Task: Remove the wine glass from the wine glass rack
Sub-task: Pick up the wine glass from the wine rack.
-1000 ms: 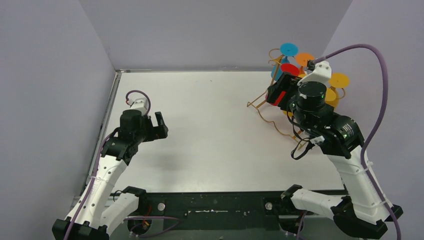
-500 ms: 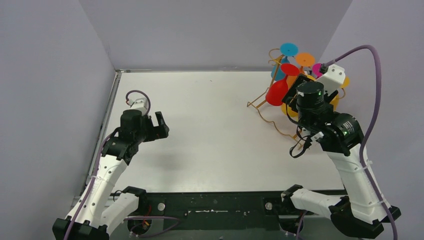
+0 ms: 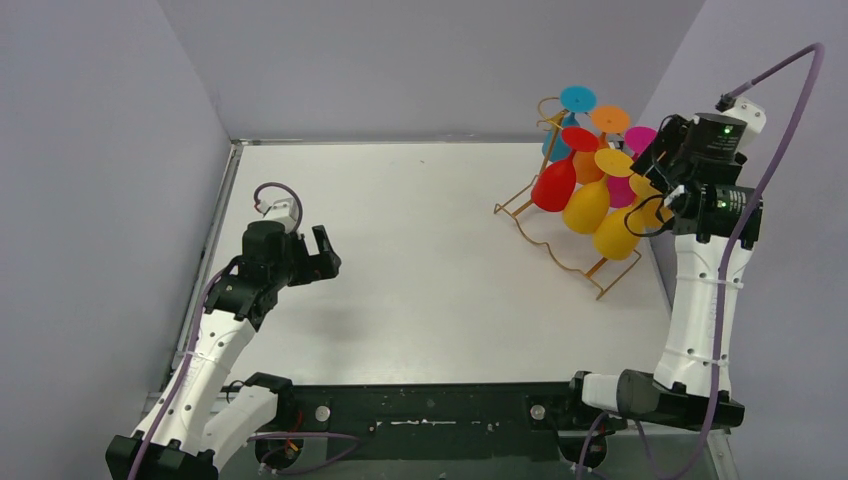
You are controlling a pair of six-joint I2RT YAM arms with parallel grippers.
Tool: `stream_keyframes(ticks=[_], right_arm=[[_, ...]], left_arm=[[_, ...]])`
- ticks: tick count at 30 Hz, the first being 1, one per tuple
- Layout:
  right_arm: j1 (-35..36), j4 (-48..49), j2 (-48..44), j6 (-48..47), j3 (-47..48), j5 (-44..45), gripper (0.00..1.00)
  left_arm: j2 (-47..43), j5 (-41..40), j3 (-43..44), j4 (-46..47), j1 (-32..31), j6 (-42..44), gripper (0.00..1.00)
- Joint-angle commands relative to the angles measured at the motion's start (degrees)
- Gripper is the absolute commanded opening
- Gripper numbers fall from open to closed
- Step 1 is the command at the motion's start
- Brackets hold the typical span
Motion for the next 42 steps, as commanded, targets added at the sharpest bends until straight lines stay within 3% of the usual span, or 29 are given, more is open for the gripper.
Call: stream_keyframes(ticks=[1,19,28,36,42], right_arm=[[-6.82,2.57,0.17,-4.10,3.81,-15.41,0.66],[-17.16,8.20,-2.79,1.94,-7.31,-26.96,0.59],[-17.84,11.14,-4.43,2.43,-11.42,-26.23,0.57],[-17.92,14.98,-3.65,3.93,-14.25,-33.40,0.55],[-17.84,15.47,-3.85,4.79,-13.87,-33.88,0.51]], left_arm=[[-0.78,0.98,0.65,2.50,0.05,-0.11,0.97],[-1.92,4.79,-3.96,9.38,0.03,3.19,0.97],[-2.54,8.25,-4.77,11.44,0.05,3.43,0.97],[-3.21,8.60,-5.02,12.07,0.04,3.40,0.97],[-3.17,8.19,-5.09,12.29,0.04,3.53,0.97]])
